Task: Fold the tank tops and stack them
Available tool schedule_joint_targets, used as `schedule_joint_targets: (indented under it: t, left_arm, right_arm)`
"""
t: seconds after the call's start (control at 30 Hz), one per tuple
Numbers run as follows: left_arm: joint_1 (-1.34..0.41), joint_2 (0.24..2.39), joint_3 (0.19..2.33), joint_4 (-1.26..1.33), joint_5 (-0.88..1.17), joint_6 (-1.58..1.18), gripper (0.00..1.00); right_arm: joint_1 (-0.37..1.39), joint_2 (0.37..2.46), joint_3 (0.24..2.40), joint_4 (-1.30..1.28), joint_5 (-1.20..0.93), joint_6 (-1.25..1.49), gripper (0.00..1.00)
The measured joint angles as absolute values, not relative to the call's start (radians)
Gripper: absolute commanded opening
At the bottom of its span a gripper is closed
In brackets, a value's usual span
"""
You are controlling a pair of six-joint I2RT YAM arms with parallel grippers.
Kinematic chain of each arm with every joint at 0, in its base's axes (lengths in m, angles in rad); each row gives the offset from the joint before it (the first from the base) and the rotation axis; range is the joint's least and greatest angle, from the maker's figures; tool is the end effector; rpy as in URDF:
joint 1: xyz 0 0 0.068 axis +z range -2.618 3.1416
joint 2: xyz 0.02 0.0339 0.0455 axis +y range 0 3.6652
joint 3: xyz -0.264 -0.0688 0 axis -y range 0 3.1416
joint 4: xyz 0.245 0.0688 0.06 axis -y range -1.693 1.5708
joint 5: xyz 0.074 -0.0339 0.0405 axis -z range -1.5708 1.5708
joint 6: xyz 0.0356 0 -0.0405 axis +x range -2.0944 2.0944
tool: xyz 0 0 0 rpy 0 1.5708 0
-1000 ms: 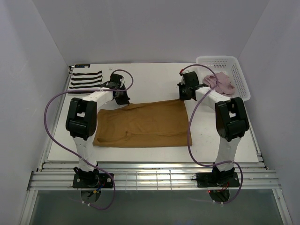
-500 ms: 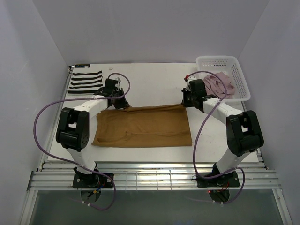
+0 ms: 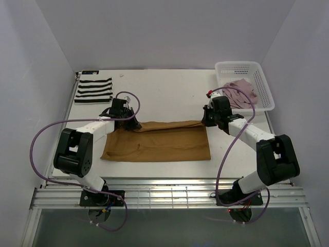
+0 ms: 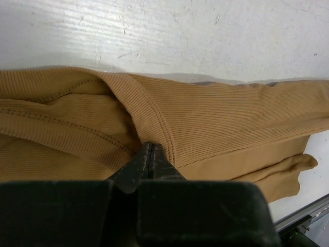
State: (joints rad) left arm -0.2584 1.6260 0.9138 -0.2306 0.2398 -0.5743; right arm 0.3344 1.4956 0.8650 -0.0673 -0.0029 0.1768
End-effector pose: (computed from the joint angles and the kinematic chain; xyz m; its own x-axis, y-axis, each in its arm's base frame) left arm 0.3101 -0.0907 0.1745 -0.8650 -0.3172 -0.3889 -0.1033 0.8709 -0.4805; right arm 0.2998 0.1043 0.2103 -0.6556 -0.0416 -0.7539 -0.2184 0.9663 0.1366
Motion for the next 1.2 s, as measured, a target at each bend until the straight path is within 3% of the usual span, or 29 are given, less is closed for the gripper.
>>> schedule_joint_targets:
  t: [1.2]
  left_arm:
    - [-0.273,1.455,0.639,-0.178,0.255,-0.679,0.00]
  right_arm:
    - [0.341,1.376,0.633,-0.047,-0.061,0.205,0.13]
